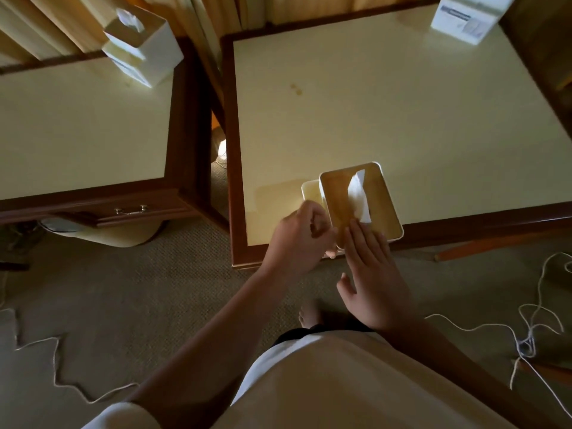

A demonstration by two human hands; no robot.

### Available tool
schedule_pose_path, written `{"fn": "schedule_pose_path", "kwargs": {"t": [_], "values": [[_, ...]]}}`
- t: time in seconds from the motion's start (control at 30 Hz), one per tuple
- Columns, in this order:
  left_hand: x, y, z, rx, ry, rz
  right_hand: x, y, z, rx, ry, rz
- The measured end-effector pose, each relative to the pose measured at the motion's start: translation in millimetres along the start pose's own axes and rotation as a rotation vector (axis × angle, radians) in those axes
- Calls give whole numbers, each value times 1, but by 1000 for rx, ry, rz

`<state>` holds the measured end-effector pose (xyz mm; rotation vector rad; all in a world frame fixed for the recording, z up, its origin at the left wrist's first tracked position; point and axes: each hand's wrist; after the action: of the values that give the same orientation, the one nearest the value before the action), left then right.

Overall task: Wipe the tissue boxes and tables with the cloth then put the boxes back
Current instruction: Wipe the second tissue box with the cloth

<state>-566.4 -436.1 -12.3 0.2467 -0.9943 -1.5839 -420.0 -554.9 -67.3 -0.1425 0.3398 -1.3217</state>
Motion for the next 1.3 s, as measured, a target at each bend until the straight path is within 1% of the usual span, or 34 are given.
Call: {"fn": "schedule_pose_path", "kwargs": {"t": [0.07,0.1,0.13,0.2,0.23,0.3,0.4,0.5,0.57,0.67,0.73,0.83,0.97,1.1,1.17,1.3], "values": [[0,-1,-4,-145,-32,-50,0,0,-1,6,6,6],[1,-3,-7,-226,-20,-82,1,1,-1,10,6,7],[2,-5,-9,-323,19,-119,1,1,-1,12,8,7],[7,-7,-11,-547,184,-198,1,1,0,9,15,4],[9,-8,-11,-622,259,-218,1,0,0,7,18,2],[8,-12,-9,-632,317,-191,1,0,-1,13,17,1],[3,-17,-7,-608,260,-162,1,0,-2,24,17,2],[0,-14,-8,-673,245,-225,1,-1,-3,28,24,2],[-2,-5,-8,-719,179,-202,1,0,-3,25,23,2],[-10,5,-8,-884,-45,-135,1,0,-3,22,11,-13],[-14,9,-7,-930,-177,-90,0,-1,-1,21,4,-19],[-21,19,-10,-970,-285,-53,-1,-3,-2,42,0,-34],[-32,33,-12,-1089,-379,-19,0,-8,0,102,-25,-41],[-36,38,-14,-1175,-452,-27,-3,-13,0,141,-39,-69],[-39,38,-13,-1151,-483,-8,-4,-15,0,156,-43,-80],[-44,38,-6,-1017,-513,31,-5,-18,4,190,-79,-89]]}}
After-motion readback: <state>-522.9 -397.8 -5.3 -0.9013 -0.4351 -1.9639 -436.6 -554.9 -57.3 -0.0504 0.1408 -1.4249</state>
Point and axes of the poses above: each hand's wrist, its own x-axis away from the middle knuckle, its own z-axis out of the back of the hand, y = z × x, and after that the axes turned 13 degrees about z, right-handed
